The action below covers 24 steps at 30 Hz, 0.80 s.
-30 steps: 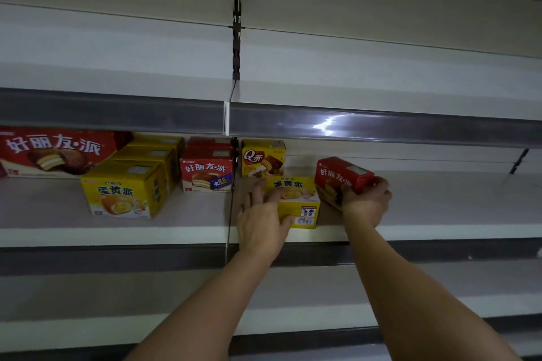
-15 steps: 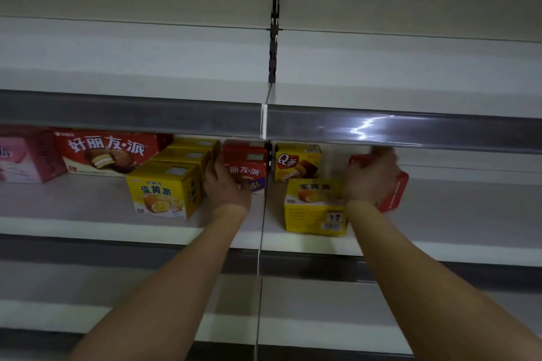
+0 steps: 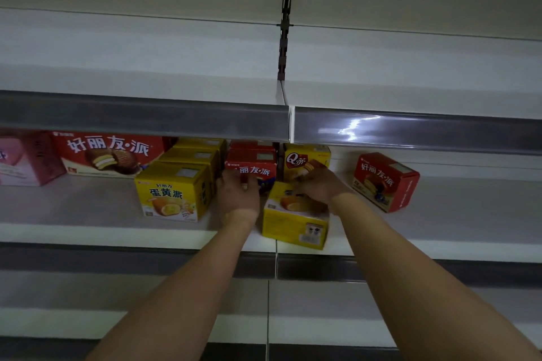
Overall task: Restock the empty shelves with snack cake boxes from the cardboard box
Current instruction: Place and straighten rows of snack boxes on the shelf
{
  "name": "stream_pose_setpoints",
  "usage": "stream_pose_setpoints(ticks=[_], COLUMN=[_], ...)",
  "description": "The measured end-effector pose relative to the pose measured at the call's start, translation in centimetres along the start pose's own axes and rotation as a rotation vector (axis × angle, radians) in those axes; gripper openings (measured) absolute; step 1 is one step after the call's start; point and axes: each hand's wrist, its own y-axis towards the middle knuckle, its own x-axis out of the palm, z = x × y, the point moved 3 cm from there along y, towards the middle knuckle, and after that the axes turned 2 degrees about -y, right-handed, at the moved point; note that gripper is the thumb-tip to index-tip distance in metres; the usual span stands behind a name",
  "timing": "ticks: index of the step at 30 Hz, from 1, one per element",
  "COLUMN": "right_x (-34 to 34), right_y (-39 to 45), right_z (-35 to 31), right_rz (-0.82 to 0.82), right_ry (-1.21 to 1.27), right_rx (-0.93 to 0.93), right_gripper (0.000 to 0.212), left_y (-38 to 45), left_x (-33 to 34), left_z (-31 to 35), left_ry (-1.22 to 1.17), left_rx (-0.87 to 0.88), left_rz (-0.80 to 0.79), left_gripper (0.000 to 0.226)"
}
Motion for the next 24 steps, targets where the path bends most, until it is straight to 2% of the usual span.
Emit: stream_pose_setpoints(ticks=[4,8,11,14,17,19,21,22,24], right_x=[1.2,1.5,2.2,2.8,2.7,2.5,2.7,2.7,2.6], right_y=[-0.6,-1.1,-1.2,-1.3,-0.7,-0.2,0.0,0.0,-0.3], right_z=[-1.0,-1.1,-1.9,-3.2,-2.9,-2.2,-1.6,-1.4,-1.1], right_rz=[-0.106,-0.144,-0.188,-0.296,-0.229,-0.171,-0.165,-0.145,-0.089], right_ry=[0.135,0.530,0.583,0.556,0.572,0.603,0.599,0.591,0.615], right_rx=[-0.049,0.045,-0.041,-0.147,-0.108,-0.067,-0.075,-0.084,-0.092], right_gripper=[0.020,0.010,0.031,0.060,0.070,0.072,0.066,0.061,0.057], left_y=[1.2,1.5,1.4,1.8,2.5,2.9,2.8,2.5,1.8], left_x=[-0.8,-1.4,-1.0,-1.1,-1.6,-1.7,-1.4,-1.2,-1.1], left_z=[-0.5,-0.9,-1.1,-1.3,-1.3,-1.4,-1.5,-1.4,-0.9], left_ry=[-0.097,-0.386,-0.409,-0.434,-0.442,-0.428,-0.397,-0.391,-0.386], left_rx=[-0.095,-0.253,-0.284,-0.294,-0.315,-0.310,-0.331,-0.344,-0.327], left_rz=[-0.085,-0.212,-0.292,-0.348,-0.364,-0.393,-0.480,-0.530,-0.591], left_gripper=[0.057,0.064,0.066,0.055,0.048,0.052,0.062,0.060,0.028])
